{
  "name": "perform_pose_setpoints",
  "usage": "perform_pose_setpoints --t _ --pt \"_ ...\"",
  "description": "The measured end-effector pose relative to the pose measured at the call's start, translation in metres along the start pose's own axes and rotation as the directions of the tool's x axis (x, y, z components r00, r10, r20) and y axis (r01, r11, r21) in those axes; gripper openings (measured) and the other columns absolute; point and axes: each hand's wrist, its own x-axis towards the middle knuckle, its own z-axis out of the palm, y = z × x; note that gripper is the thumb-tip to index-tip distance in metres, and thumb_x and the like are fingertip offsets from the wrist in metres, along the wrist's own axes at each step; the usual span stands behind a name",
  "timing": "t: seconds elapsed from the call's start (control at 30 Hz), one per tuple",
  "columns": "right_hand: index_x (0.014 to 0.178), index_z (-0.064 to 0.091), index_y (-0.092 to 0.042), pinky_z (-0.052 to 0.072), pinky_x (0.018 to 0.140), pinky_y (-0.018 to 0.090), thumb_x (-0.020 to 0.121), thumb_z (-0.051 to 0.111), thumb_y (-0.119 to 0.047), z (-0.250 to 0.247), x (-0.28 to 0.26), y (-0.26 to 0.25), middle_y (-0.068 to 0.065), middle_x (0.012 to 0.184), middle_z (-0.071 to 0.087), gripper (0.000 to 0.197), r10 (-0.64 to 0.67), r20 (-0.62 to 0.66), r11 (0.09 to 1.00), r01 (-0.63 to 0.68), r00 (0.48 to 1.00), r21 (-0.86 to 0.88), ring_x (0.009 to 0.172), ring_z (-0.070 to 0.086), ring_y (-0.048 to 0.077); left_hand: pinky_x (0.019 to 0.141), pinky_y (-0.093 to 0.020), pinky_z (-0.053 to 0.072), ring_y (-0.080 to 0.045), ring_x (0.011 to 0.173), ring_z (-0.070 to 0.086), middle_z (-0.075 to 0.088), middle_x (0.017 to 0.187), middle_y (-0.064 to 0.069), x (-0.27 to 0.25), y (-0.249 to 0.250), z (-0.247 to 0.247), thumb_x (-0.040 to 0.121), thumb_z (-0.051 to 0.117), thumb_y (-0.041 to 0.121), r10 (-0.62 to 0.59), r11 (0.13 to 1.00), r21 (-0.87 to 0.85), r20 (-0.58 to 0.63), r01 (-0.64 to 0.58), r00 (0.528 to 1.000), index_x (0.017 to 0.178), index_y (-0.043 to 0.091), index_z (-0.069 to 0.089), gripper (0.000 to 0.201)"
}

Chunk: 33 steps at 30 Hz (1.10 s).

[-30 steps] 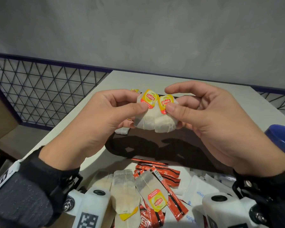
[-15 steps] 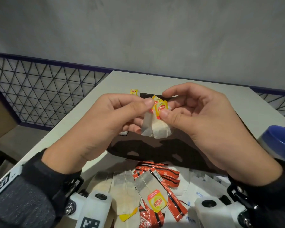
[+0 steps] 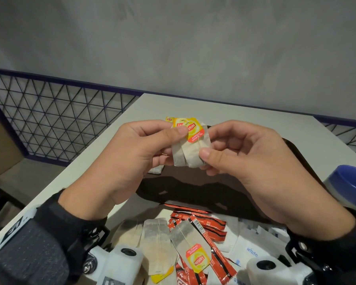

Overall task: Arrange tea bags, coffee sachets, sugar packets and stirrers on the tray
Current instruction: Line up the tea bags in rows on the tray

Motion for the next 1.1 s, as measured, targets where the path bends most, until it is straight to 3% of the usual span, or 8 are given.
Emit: perform_pose_setpoints --t 0.13,0.27,0.4,0.5,0.63,0.83,1.0,1.1 --pt "0.100 0.073 -0.010 0.059 0.066 0.031 0.081 0.078 -0.004 -0.0006 0.0004 0.0005 0.009 0.080 0.074 0.021 -0.052 -0.040 0.999 0.052 0.998 0.007 0.070 0.070 0.021 0.070 -0.028 0.056 -0.029 0.092 0.064 0.076 0.100 -0.016 0.0011 -0.0011 -0.0027 0.071 0.086 0.031 -0.022 1.000 -0.020 -0.010 0.022 1.000 0.090 0.012 0.082 0.027" --pt "0.097 0.074 -0.019 0.056 0.064 0.028 0.083 0.078 -0.009 0.0014 0.0002 0.0009 0.010 0.081 0.073 0.017 -0.132 -0.090 0.990 0.126 0.987 -0.064 0.070 0.064 0.035 0.066 -0.026 0.057 -0.022 0.084 0.069 0.078 0.094 -0.011 0.0015 0.0002 -0.0020 0.068 0.079 0.034 -0.022 0.999 -0.036 -0.020 0.021 1.000 0.086 0.013 0.082 0.028" --pt "0.095 0.075 -0.023 0.052 0.064 0.028 0.087 0.076 -0.011 0.0033 -0.0013 0.0027 0.013 0.083 0.068 0.014 -0.174 -0.072 0.980 0.166 0.982 -0.108 0.077 0.060 0.039 0.064 -0.025 0.056 -0.019 0.081 0.069 0.078 0.090 -0.009 0.0016 0.0002 -0.0016 0.072 0.077 0.031 -0.019 0.999 -0.026 -0.013 0.019 1.000 0.084 0.013 0.082 0.022" --pt "0.095 0.074 -0.023 0.050 0.061 0.025 0.089 0.073 -0.012 0.0041 -0.0026 0.0006 0.016 0.085 0.069 0.012 -0.174 -0.047 0.976 0.167 0.984 -0.139 0.079 0.059 0.038 0.060 -0.023 0.054 -0.017 0.074 0.068 0.075 0.087 -0.010 0.0007 -0.0004 -0.0006 0.070 0.078 0.030 -0.019 1.000 -0.021 -0.019 0.018 1.000 0.081 0.013 0.081 0.021" --pt "0.094 0.075 -0.021 0.050 0.059 0.017 0.089 0.072 -0.023 0.0053 -0.0024 -0.0034 0.009 0.087 0.073 0.006 -0.175 -0.091 0.976 0.160 0.980 -0.146 0.081 0.067 0.026 0.060 -0.023 0.051 -0.012 0.066 0.063 0.072 0.077 -0.005 -0.0002 -0.0008 -0.0021 0.076 0.083 0.027 -0.002 0.999 0.053 0.027 0.001 1.000 0.078 0.014 0.081 0.013" --pt "0.088 0.077 -0.019 0.061 0.066 0.041 0.086 0.076 -0.020 0.0024 -0.0023 0.0013 0.007 0.082 0.075 0.003 -0.172 -0.101 0.971 0.152 0.980 -0.185 0.078 0.070 0.029 0.055 -0.016 0.048 -0.007 0.059 0.063 0.073 0.071 0.002 -0.0051 -0.0011 0.0032 0.081 0.072 0.029 -0.008 0.992 0.125 0.134 -0.009 0.991 0.079 0.019 0.083 0.014" --pt "0.090 0.078 -0.020 0.061 0.060 0.029 0.082 0.078 -0.018 -0.0030 -0.0003 0.0012 0.004 0.083 0.075 0.008 -0.129 -0.149 0.981 0.104 0.980 -0.164 0.077 0.073 0.020 0.062 -0.026 0.049 -0.014 0.071 0.056 0.068 0.077 -0.003 -0.0021 -0.0026 -0.0009 0.086 0.068 0.034 -0.022 0.994 0.107 0.136 0.007 0.990 0.084 0.015 0.083 0.024" --pt "0.094 0.079 -0.015 0.053 0.056 0.023 0.073 0.080 -0.020 -0.0027 0.0026 0.0001 0.007 0.080 0.073 0.021 -0.097 -0.191 0.995 0.101 0.977 0.012 0.072 0.066 0.020 0.061 -0.026 0.048 -0.012 0.071 0.057 0.072 0.080 -0.002 -0.0004 -0.0034 -0.0023 0.086 0.068 0.032 -0.004 0.994 0.110 0.087 -0.005 0.996 0.088 0.015 0.083 0.023"
